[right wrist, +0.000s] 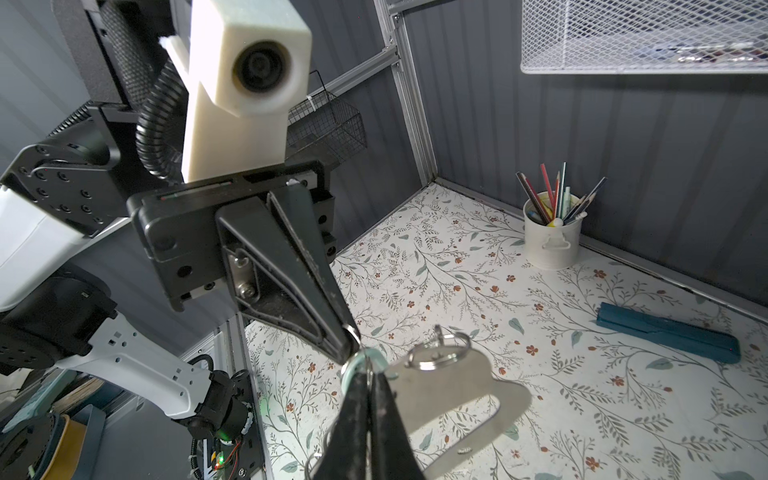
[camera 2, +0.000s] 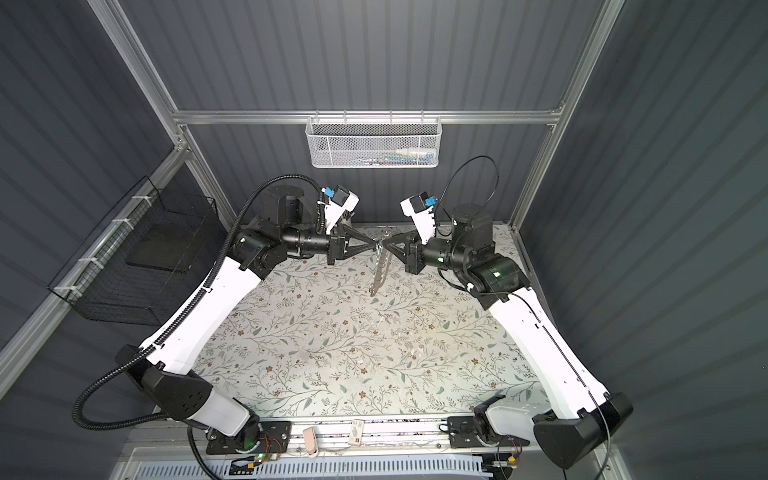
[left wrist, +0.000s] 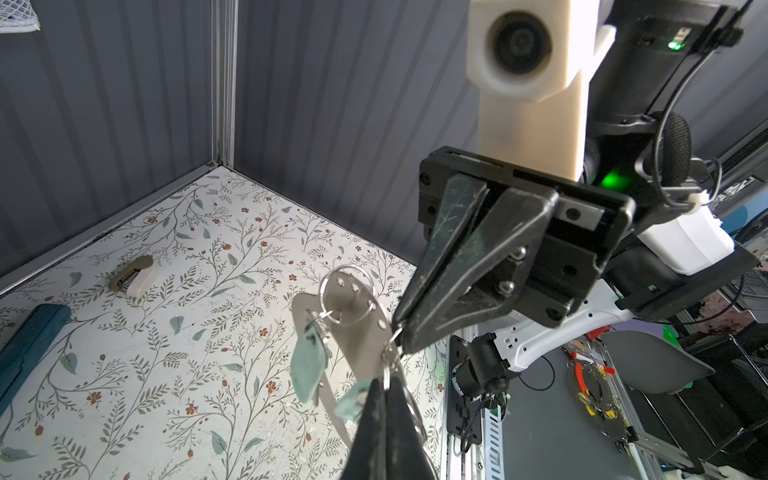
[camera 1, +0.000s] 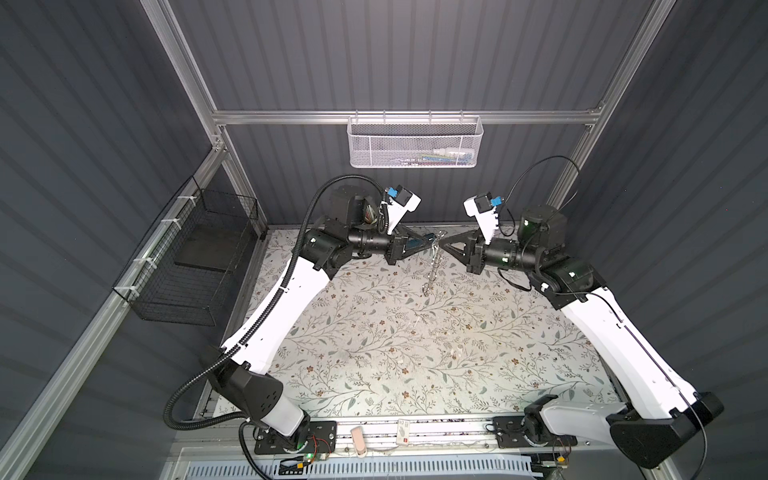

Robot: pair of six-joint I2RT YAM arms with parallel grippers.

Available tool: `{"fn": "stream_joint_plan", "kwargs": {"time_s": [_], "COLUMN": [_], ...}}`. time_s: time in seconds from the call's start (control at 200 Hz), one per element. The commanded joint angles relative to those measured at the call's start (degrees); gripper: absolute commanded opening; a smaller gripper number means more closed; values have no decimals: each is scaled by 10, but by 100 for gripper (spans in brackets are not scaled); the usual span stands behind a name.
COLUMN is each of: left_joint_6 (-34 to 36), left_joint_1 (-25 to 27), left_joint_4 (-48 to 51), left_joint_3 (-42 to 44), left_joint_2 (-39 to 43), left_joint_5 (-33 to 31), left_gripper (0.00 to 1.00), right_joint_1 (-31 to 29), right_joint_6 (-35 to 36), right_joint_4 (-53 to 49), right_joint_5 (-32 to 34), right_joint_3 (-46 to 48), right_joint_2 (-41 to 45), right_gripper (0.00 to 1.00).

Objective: Put the keys on the keyring

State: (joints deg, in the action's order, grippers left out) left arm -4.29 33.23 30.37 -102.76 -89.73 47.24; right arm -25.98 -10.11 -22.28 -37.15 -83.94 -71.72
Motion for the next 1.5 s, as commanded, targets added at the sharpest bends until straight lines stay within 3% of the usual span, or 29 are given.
{"fn": "stream_joint_plan", "kwargs": {"time_s": [0.0,0.445,0.926,1.116,1.331,1.491], "left_joint_6": [-7,-2,35,53,125,222], "left_joint_1": [2,1,3,3,3,3], "left_joint_4": [-4,-44,-18,-25,-68,-117], "left_joint_3": [-5,26,16,30,95,161], "left_joint_2": [-1,39,36,48,98,145], "left_joint_5": [10,-62,-50,-68,-175,-223], "left_gripper": [0,0,0,0,0,0], "right_joint_1": [-2,1,22,23,22,13], "right_joint_6": [0,-24,-109,-110,-100,-88], "right_joint_4": [24,28,79,47,10,-28], "right_joint_5": [-11,-42,-87,-95,-89,-79], "right_joint_3": [2,8,16,-9,-46,-72], "right_joint_2": [7,7,-4,-22,-44,-62], "right_gripper": [7,6,6,6,6,6]}}
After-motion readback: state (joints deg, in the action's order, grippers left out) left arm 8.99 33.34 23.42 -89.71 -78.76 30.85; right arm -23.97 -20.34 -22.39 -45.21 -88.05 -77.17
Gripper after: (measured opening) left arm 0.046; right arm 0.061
